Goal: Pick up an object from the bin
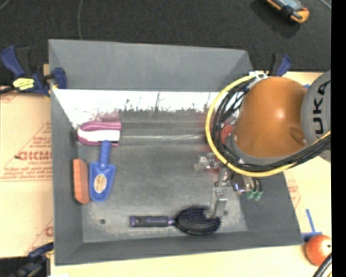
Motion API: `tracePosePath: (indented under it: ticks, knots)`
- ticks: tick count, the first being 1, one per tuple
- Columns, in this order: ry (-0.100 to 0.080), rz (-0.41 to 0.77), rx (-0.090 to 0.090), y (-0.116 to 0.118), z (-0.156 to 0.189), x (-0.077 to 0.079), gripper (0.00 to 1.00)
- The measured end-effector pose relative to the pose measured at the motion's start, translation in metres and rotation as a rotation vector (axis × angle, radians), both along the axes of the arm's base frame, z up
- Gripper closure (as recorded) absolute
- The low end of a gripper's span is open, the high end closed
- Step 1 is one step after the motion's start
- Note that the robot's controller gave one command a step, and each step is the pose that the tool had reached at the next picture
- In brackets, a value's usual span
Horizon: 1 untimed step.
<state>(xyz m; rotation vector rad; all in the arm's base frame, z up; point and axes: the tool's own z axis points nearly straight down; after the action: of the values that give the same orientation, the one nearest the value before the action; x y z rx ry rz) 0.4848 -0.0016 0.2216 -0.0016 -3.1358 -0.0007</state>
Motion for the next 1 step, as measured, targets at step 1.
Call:
tracePosePath:
  ticks: [1]
  knots:
    - [-0.009, 0.0, 0.0, 0.0, 0.0042, 0.0016, 0.0]
